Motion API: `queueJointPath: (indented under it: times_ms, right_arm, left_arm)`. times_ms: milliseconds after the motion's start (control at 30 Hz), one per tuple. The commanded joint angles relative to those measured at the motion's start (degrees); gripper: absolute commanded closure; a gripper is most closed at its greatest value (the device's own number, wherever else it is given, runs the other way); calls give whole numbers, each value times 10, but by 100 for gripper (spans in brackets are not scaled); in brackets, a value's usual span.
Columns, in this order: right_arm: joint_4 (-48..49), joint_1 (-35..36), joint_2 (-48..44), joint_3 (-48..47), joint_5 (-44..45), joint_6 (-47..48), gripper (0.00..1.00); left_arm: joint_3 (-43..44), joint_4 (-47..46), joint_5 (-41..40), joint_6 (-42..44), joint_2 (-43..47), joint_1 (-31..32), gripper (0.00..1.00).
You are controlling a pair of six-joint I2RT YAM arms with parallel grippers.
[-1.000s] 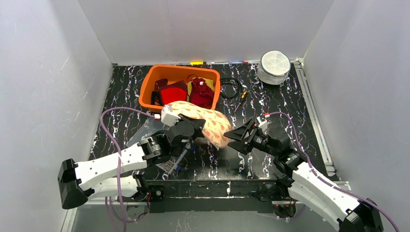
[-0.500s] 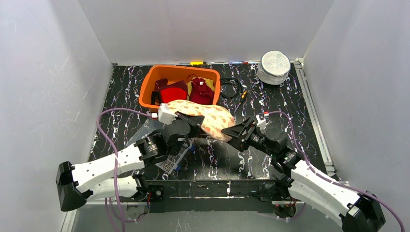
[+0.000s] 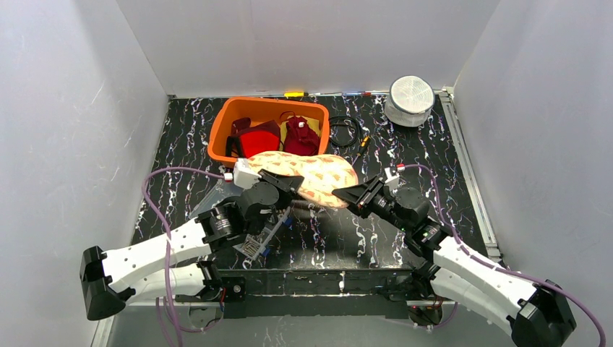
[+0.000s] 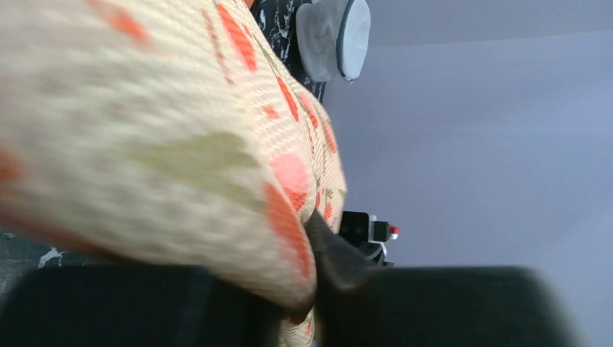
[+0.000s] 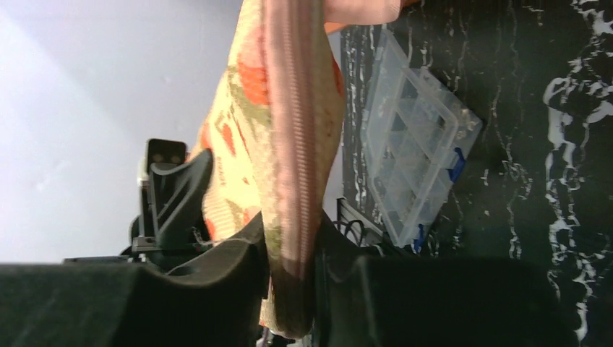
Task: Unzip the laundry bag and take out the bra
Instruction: Unzip the laundry bag at the center of the board.
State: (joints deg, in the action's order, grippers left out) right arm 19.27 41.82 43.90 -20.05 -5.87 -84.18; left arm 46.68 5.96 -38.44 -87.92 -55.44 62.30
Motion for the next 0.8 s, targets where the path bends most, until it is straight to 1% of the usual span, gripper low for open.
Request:
queueJointPath:
  times_ms: [0,67,100,167,233,367,433,533,700,767]
  right_arm:
    - [42,7,-22,-13,21,-21,80]
    - [42,8,-25,-13,24,-28,96]
    - [40,10,-26,-13,27,-32,99]
    - [37,12,-29,-13,37,-39,99]
    - [33,16,-36,-12,53,-46,99]
    - [26,25,-55,-2,105,-65,99]
    - [27,29,-55,2,115,-72,99]
    - [35,44,-41,0,121,-75,99]
    - [17,55,-41,-14,130,-69,99]
    - [7,55,-35,-22,120,-67,99]
  left_arm:
    - [-4,43,-10,-11,25,1,78]
    - [-3,58,-2,-13,25,1,57]
    - [-4,61,4,-12,25,1,46]
    - [-8,64,19,-11,27,1,33]
    - [-14,66,35,-11,30,1,25]
    - [-35,60,78,-25,33,2,22]
    - [-50,37,88,-30,29,6,23]
    - [-64,-6,93,-32,14,13,26]
    - [-48,-30,83,4,6,14,28]
    - [-42,-42,89,24,-1,14,30]
